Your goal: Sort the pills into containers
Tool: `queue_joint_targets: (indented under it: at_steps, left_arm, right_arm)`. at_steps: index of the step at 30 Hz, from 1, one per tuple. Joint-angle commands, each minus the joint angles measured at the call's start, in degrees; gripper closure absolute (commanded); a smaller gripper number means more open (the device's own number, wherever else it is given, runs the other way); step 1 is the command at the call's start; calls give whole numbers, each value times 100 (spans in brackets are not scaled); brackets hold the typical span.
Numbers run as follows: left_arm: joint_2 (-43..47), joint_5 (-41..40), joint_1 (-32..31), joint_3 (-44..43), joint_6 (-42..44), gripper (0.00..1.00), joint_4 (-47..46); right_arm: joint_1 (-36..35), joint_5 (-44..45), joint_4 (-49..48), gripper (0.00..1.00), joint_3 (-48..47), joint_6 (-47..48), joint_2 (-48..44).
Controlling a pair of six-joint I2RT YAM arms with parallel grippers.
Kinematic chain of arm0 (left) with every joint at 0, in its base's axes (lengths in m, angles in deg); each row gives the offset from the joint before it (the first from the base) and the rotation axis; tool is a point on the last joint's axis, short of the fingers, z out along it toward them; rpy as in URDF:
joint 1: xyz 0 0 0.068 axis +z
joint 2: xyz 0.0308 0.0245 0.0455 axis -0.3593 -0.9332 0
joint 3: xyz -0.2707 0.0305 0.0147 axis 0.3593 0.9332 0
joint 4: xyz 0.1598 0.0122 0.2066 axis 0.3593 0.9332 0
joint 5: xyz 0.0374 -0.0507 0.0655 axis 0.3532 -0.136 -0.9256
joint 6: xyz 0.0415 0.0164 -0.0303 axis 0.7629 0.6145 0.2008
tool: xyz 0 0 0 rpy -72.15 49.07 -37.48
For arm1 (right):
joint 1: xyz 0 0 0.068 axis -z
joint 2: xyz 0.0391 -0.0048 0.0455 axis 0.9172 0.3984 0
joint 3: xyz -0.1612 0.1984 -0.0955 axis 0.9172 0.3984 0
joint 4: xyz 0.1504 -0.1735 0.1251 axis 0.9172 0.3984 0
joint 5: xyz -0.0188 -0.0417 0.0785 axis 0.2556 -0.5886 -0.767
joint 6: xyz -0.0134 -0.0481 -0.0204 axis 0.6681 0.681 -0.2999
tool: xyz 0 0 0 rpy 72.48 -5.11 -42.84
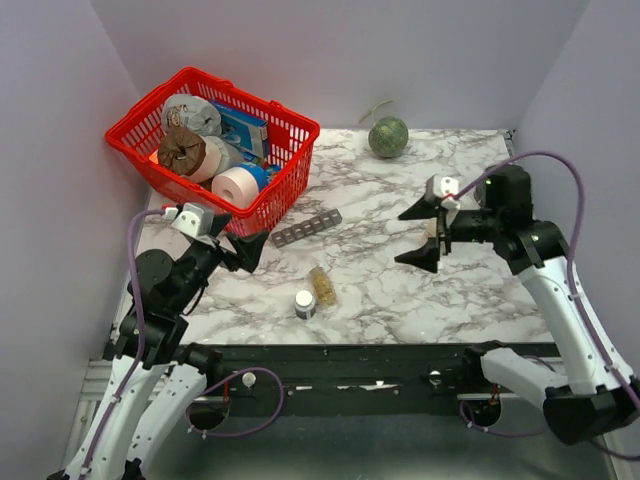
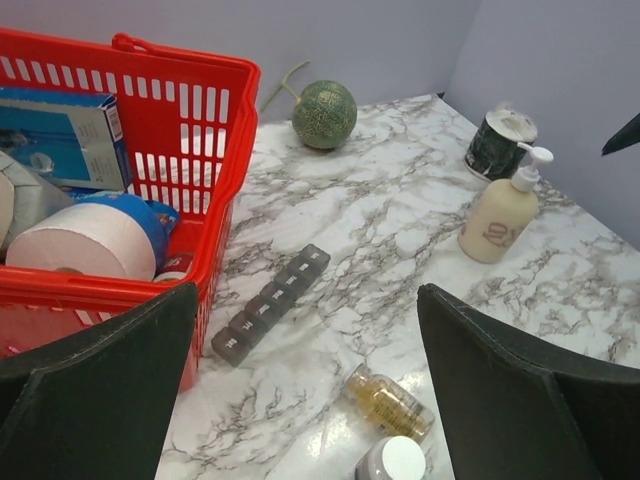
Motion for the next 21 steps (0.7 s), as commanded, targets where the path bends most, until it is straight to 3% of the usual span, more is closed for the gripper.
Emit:
queue_joint_targets:
  at_steps: [1,10,17,21]
  left_arm:
    - [237,-80,4,175,-218,1,183]
    - [782,-687,4,448,-667,1,526]
    - [1010,-1090,4,466,-675,1,869]
    - [1168,-1714,4,413,-824,1,1080]
  right_arm:
    - [-1380,751,686,0,-265,1295,507]
    - [-3834,2579,134,0,-308,1639,1931]
    - [-4566,3539,-1097,0,-660,1015,3004]
    - [-4803,3741,-1422,1,-687,813,3391]
